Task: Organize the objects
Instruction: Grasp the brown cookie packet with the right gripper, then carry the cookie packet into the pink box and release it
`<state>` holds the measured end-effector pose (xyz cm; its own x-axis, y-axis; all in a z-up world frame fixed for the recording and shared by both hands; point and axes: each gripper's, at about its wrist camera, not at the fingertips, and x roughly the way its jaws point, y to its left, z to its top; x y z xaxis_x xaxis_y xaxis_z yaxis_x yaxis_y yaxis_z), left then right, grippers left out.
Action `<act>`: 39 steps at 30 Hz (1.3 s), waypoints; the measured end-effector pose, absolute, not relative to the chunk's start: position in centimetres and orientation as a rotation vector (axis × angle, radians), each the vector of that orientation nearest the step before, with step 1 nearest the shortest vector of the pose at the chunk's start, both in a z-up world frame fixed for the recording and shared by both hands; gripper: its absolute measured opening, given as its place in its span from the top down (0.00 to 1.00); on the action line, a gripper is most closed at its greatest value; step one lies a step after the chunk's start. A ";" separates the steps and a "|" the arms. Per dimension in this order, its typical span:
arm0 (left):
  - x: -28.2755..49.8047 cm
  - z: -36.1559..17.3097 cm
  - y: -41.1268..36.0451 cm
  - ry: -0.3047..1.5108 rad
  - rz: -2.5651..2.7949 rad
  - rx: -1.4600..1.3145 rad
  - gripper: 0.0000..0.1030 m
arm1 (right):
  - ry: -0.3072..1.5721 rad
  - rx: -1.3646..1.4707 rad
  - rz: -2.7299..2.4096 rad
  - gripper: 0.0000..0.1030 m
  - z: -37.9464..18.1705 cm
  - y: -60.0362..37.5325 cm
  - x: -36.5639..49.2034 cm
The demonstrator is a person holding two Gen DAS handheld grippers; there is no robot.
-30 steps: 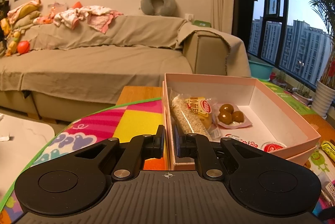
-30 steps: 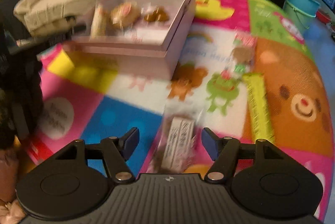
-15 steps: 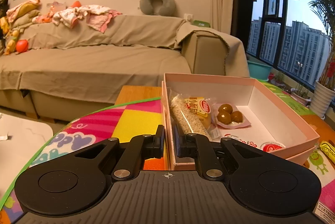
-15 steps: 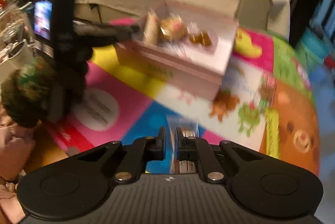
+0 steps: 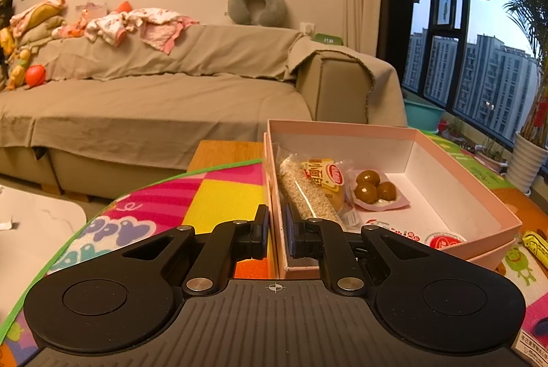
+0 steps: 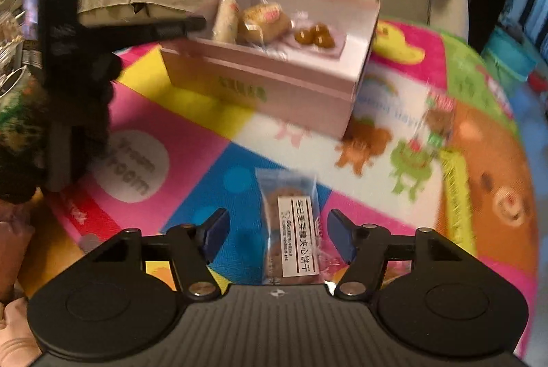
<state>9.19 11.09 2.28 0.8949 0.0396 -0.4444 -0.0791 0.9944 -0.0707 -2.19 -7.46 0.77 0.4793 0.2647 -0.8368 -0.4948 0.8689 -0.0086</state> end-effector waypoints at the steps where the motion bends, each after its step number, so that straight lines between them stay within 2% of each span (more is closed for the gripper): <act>1: 9.2 2.3 11.1 0.459 0.062 -0.088 0.87 | 0.972 -0.254 0.461 0.38 0.1 -7.6 -1.8; 2: 9.2 2.3 11.1 0.457 0.061 -0.087 0.87 | 0.972 -0.239 0.458 0.35 -0.5 -7.8 -1.6; 4: 9.3 2.3 11.1 0.458 0.062 -0.086 0.87 | 0.954 -0.200 0.456 0.35 -0.5 -8.0 -1.4; 6: 9.3 2.4 11.1 0.456 0.062 -0.085 0.87 | 0.937 -0.234 0.475 0.60 -0.4 -7.4 -2.2; 9: 9.3 2.4 11.1 0.457 0.061 -0.085 0.87 | 0.941 -0.271 0.515 0.65 0.0 -6.6 -3.4; 14: 9.4 2.4 11.1 0.457 0.061 -0.087 0.87 | 0.891 -0.270 0.546 0.65 2.3 -6.3 -4.8; 21: 9.4 2.4 11.1 0.456 0.061 -0.087 0.88 | 0.587 -0.160 0.555 0.65 12.7 -5.9 -3.8; 24: 9.4 2.4 11.2 0.457 0.061 -0.089 0.87 | 0.529 -0.081 0.547 0.65 15.2 -5.1 -1.1; 26: 9.4 2.4 11.1 0.457 0.060 -0.089 0.87 | 0.533 -0.030 0.536 0.65 15.2 -4.2 1.2; 31: 9.4 2.4 11.2 0.457 0.055 -0.094 0.87 | 0.631 -0.007 0.493 0.65 11.3 -1.3 6.4; 37: 9.4 2.3 11.2 0.457 0.054 -0.096 0.87 | 0.697 0.037 0.461 0.64 7.1 -0.4 9.0; 39: 9.4 2.4 11.2 0.456 0.055 -0.094 0.87 | 0.714 0.061 0.463 0.61 6.4 -0.7 9.3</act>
<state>9.43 11.22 2.36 0.8963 0.0316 -0.4424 -0.0738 0.9942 -0.0785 9.29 -0.70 6.35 0.6597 0.4291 -0.6171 -0.3879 0.8976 0.2095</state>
